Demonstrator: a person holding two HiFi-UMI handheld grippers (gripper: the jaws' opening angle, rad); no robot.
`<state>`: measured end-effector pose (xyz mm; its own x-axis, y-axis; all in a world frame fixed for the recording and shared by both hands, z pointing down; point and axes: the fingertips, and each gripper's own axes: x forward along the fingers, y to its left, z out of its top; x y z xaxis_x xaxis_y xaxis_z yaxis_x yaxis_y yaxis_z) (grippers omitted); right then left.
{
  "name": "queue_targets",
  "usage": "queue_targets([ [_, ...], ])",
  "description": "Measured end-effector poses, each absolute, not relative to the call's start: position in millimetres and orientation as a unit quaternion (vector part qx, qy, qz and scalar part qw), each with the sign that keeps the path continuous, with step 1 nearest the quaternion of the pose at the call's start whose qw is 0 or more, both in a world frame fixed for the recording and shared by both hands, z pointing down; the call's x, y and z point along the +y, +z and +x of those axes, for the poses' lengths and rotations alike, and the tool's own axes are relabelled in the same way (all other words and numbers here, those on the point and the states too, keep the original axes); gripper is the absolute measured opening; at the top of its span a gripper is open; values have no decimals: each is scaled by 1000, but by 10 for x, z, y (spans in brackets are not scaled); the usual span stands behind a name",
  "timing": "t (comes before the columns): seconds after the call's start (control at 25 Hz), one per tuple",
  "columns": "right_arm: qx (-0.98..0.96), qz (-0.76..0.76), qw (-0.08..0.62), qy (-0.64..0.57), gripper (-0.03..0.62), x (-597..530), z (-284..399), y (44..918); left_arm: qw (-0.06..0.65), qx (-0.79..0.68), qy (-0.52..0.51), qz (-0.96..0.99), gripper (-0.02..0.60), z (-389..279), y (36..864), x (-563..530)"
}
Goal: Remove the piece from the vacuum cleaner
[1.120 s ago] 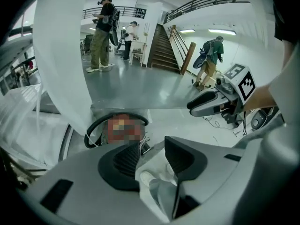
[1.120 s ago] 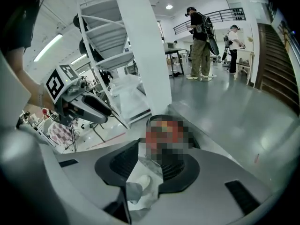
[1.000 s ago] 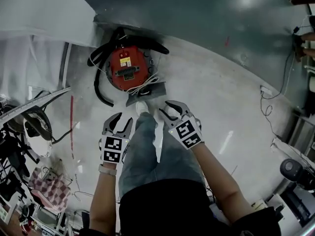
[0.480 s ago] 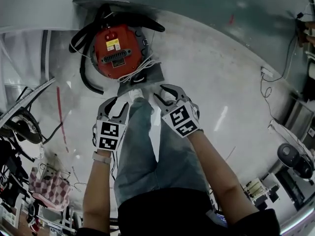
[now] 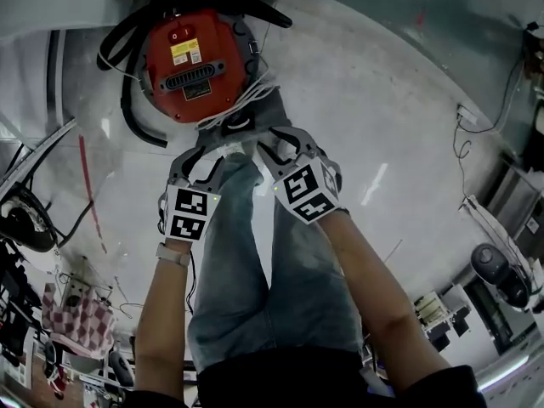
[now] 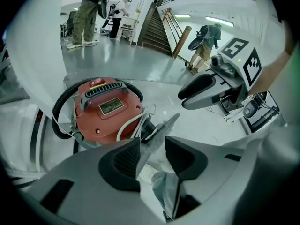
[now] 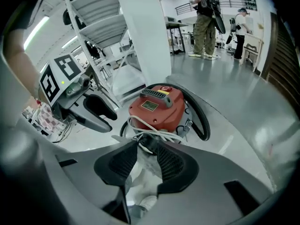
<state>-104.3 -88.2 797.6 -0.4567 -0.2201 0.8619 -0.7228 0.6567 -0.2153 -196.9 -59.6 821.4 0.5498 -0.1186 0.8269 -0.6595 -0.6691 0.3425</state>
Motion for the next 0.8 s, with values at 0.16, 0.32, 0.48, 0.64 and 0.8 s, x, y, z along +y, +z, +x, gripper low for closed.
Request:
queue_targets([
  [0.16,-803,273,447,284,153,-836,-1114,8251,339,-233,416,811,181,-1943,8539,-521],
  [0.32,-804,261,457,277,153,-857,-1121,8532,327,-221,424,815,181,-1882,8786,-572],
  [0.48,-802,251,460,287,152,-822,-1121,8797,329,-215,430,813,181,-1844,8992,-554],
  [0.64,-803,231,468,287,150,-770,-1133,9008,313,-206,443,815,179,-1807,9175,-515],
  [0.8,-812,211,469,276,146,-759,-1162,9056,291,-193,453,820,162,-1744,9266,-474],
])
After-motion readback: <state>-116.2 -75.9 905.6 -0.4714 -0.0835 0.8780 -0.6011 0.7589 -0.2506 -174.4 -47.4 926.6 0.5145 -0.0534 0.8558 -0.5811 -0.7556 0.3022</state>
